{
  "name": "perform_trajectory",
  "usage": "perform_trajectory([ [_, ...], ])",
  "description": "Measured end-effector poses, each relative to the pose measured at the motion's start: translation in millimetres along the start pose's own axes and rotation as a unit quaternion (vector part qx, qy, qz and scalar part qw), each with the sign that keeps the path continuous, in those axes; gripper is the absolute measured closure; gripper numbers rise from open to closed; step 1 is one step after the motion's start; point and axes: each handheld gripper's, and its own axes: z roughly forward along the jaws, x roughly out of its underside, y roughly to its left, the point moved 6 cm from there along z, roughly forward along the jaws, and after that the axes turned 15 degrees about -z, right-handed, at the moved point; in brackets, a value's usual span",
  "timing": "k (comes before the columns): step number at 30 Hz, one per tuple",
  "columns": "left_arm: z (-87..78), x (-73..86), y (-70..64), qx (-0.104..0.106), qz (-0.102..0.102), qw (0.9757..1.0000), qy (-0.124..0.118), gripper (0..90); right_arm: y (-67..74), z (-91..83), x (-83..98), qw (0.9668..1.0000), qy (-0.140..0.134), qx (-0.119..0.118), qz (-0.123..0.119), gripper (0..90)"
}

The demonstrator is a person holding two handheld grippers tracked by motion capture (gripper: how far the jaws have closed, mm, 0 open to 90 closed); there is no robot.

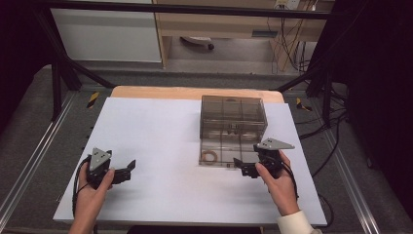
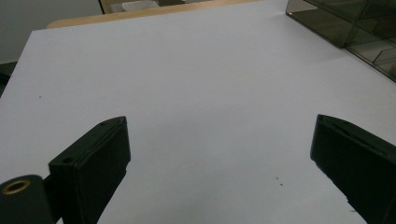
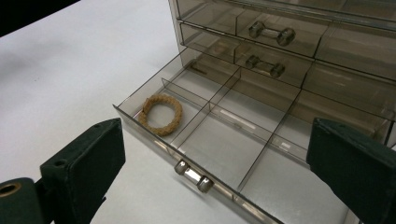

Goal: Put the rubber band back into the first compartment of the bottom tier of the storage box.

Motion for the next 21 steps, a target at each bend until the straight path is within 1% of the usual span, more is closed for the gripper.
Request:
perform_trajectory([
  [5, -0.1, 0.0, 0.4, -0.001, 0.001, 1.0000, 0.001, 4.7, 0.0, -6.0, 7.6, 1.0000, 0.005, -0.001, -0.002, 6.6],
  [8, -0.4, 0.2, -0.7, 0.001, 0.002, 1.0000, 0.000, 4.6, 0.0, -10.0, 12.3, 1.0000, 0.004, -0.003, 0.005, 6.1],
  [11, 0.4, 0.0, -0.2, 0.002, -0.001, 1.0000, 0.000, 4.6, 0.1, -13.1, 19.1, 1.0000, 0.005, 0.000, 0.003, 5.3],
  [15, 0.4, 0.0, -0.7, 0.002, 0.000, 1.0000, 0.000, 4.6, 0.6, -14.5, 25.8, 0.9999, 0.001, 0.011, 0.000, 5.1],
  [19, -0.2, 0.6, -0.2, 0.002, -0.002, 1.0000, 0.000, 4.6, 1.6, -15.7, 29.1, 0.9996, -0.010, 0.025, -0.012, 5.1],
  [21, -0.4, 0.6, 0.6, 0.001, -0.003, 1.0000, 0.000, 4.6, 2.4, -15.5, 31.1, 0.9994, -0.013, 0.027, -0.015, 5.3],
])
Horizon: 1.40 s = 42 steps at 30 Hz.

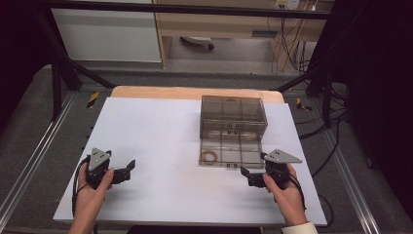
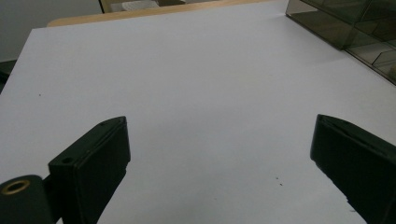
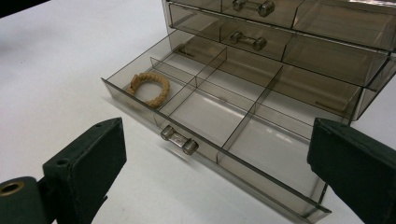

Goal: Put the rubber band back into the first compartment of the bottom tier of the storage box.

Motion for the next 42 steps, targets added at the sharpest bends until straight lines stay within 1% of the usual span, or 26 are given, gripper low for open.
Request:
perform_trajectory([
  [5, 1.4, -0.1, -2.6, 0.004, 0.003, 1.0000, 0.002, 4.6, 1.8, 0.0, 2.9, 1.0000, -0.002, -0.002, 0.007, 6.1],
  [8, 1.2, 0.1, -3.2, 0.005, 0.003, 1.0000, 0.001, 4.6, 2.8, 1.2, 3.9, 0.9997, 0.007, -0.014, 0.021, 6.1],
  [11, 0.9, 0.1, -2.5, 0.004, 0.003, 1.0000, 0.001, 4.6, 5.4, 3.3, 4.2, 0.9993, 0.015, -0.022, 0.027, 5.3],
  [15, 1.3, 0.3, -3.0, 0.004, 0.005, 1.0000, 0.002, 4.6, 9.1, 7.2, 3.1, 0.9991, 0.028, -0.025, 0.021, 5.7],
  [19, 1.2, 0.3, -3.2, 0.001, 0.008, 1.0000, 0.002, 4.6, 14.2, 7.6, 0.8, 0.9983, 0.041, -0.041, 0.005, 9.8],
  [20, 1.2, 0.3, -3.1, 0.001, 0.008, 1.0000, 0.002, 4.6, 16.2, 7.5, 0.2, 0.9978, 0.047, -0.048, 0.001, 10.9],
  [22, 1.1, 0.0, -2.9, 0.000, 0.008, 1.0000, 0.002, 4.6, 18.8, 8.2, 0.5, 0.9971, 0.053, -0.055, -0.005, 12.6],
  [24, 1.3, 0.0, -2.8, 0.000, 0.009, 1.0000, 0.002, 4.6, 21.0, 8.6, 0.9, 0.9963, 0.059, -0.063, -0.005, 15.4],
  [28, 2.3, 0.5, -3.4, 0.001, 0.011, 0.9999, 0.005, 4.6, 22.9, 9.1, 1.9, 0.9950, 0.067, -0.074, -0.005, 15.8],
  [31, 1.7, 0.4, -2.9, 0.000, 0.010, 0.9999, 0.004, 4.6, 23.3, 9.3, 3.0, 0.9943, 0.074, -0.077, -0.004, 15.2],
  [36, 1.4, 0.4, -2.4, -0.001, 0.011, 0.9999, 0.004, 4.6, 24.4, 10.7, 6.9, 0.9931, 0.091, -0.073, -0.010, 17.7],
  [38, 2.3, 0.7, -3.0, 0.000, 0.010, 0.9999, 0.005, 4.6, 24.6, 11.8, 8.4, 0.9924, 0.095, -0.077, -0.014, 21.3],
  [40, 2.5, 0.8, -3.4, 0.000, 0.011, 0.9999, 0.005, 4.6, 25.2, 13.2, 9.7, 0.9921, 0.099, -0.075, -0.017, 23.9],
  [42, 2.0, 0.8, -3.2, 0.000, 0.011, 0.9999, 0.004, 4.6, 26.0, 13.3, 10.7, 0.9915, 0.105, -0.074, -0.021, 29.3],
])
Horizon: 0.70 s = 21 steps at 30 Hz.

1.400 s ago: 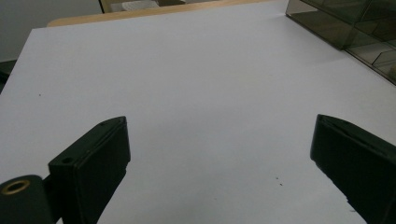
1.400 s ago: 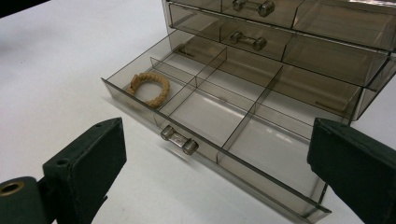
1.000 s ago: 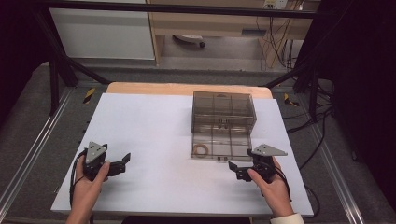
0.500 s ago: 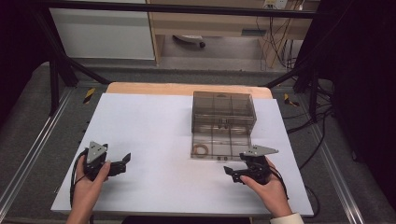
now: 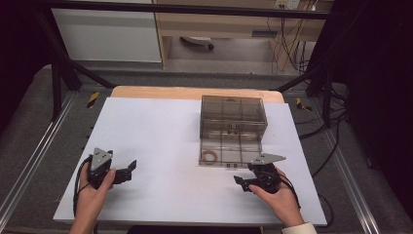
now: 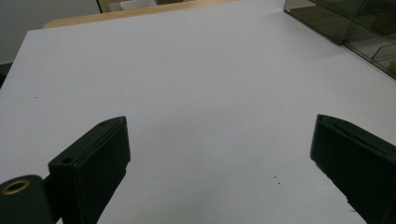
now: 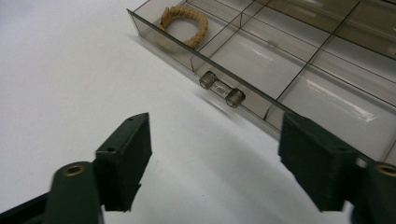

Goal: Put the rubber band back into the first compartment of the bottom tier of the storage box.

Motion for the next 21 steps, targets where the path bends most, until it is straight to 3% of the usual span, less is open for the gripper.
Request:
perform_trajectory([
  [2, -0.2, 0.1, 0.4, -0.001, 0.000, 1.0000, 0.000, 4.6, 0.5, -0.4, 0.8, 1.0000, 0.002, -0.001, -0.004, 39.0],
  [11, -0.2, 0.3, -0.7, 0.001, 0.002, 1.0000, 0.001, 4.7, 4.1, 3.2, 5.0, 0.9996, 0.014, -0.014, -0.017, 63.5],
  [14, -0.2, 0.2, -0.6, 0.001, 0.002, 1.0000, 0.001, 4.6, 2.7, 2.4, 3.6, 0.9998, -0.002, -0.017, -0.004, 67.2],
  [21, -0.3, 0.2, -0.6, 0.001, 0.002, 1.0000, 0.001, 4.6, 1.6, 3.0, 5.7, 0.9998, -0.004, -0.012, -0.015, 73.5],
])
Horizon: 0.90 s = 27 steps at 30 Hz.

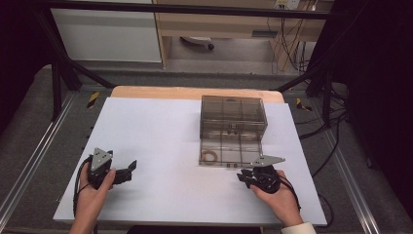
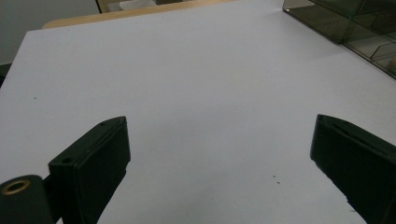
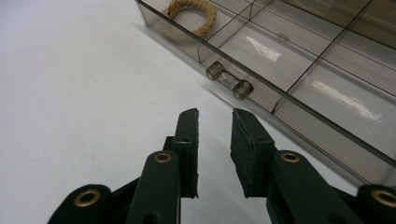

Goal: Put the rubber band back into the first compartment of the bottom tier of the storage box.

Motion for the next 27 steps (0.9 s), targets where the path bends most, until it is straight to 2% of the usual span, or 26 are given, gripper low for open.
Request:
perform_trajectory([
  [9, 0.2, -0.1, -0.3, 0.000, 0.001, 1.0000, 0.000, 4.7, -0.6, 1.5, 4.4, 0.9999, 0.006, 0.006, -0.007, 81.6],
  [14, 0.2, 0.0, -0.2, 0.000, 0.001, 1.0000, 0.000, 4.6, -1.4, 0.8, 4.6, 0.9996, 0.003, 0.013, -0.024, 86.2],
  [22, 0.2, -0.2, -0.1, 0.000, 0.002, 1.0000, 0.000, 4.6, -7.2, 1.2, 7.6, 0.9996, -0.008, 0.027, -0.002, 87.9],
  [27, 0.8, -0.2, -0.3, 0.000, 0.002, 1.0000, 0.000, 4.7, -10.3, 2.1, 10.0, 0.9995, -0.005, 0.031, 0.001, 89.4],
])
